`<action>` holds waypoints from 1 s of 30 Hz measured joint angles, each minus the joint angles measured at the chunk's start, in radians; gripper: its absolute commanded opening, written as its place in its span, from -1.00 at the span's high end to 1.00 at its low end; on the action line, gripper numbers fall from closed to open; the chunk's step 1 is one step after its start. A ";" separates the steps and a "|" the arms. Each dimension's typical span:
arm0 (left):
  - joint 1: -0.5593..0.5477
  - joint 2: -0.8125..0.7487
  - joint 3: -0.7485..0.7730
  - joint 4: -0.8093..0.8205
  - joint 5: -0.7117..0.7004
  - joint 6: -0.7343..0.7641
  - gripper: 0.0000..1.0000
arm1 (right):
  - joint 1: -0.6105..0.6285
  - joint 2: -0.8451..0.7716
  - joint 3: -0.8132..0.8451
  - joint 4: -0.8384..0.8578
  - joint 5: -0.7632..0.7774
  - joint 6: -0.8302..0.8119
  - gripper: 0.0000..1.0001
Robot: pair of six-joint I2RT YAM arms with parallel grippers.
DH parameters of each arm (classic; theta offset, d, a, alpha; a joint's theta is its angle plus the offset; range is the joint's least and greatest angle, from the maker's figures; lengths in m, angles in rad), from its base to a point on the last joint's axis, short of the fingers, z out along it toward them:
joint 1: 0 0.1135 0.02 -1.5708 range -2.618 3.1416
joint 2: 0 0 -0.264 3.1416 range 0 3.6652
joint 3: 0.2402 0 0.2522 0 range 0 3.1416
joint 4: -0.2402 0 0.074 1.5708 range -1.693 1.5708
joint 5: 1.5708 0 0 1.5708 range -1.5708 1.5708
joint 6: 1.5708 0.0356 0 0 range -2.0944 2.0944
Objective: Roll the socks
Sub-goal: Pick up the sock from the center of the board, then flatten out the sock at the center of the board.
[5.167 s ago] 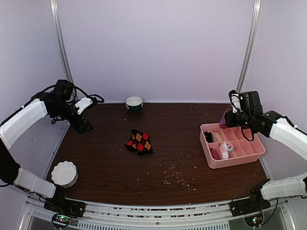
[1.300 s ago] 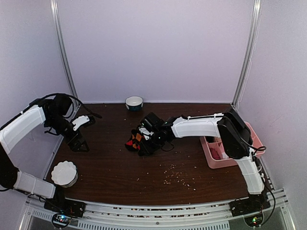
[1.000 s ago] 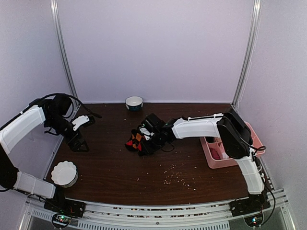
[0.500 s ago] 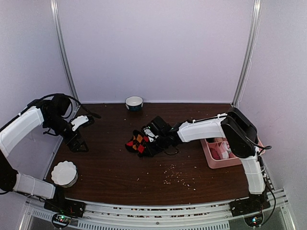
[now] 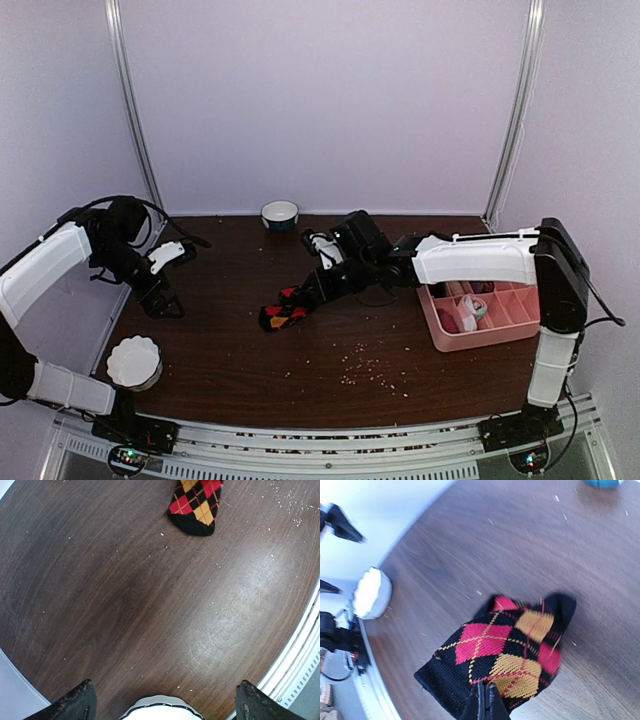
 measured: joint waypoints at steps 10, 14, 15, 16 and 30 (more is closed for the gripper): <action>0.000 0.013 0.000 0.000 0.000 0.005 -0.96 | -0.031 -0.050 -0.027 0.064 -0.095 0.079 1.00; 0.000 0.013 0.000 0.000 0.000 0.006 -0.96 | -0.111 -0.050 0.050 0.051 -0.148 0.110 1.00; 0.000 0.013 0.000 -0.001 -0.001 0.006 -0.96 | -0.135 -0.049 0.084 0.044 -0.156 0.113 1.00; 0.000 0.013 0.000 -0.001 -0.001 0.006 -0.96 | -0.151 -0.049 0.113 0.038 -0.163 0.112 1.00; 0.000 0.014 0.003 -0.001 -0.005 0.013 -0.96 | -0.191 -0.089 0.103 0.034 -0.199 0.098 1.00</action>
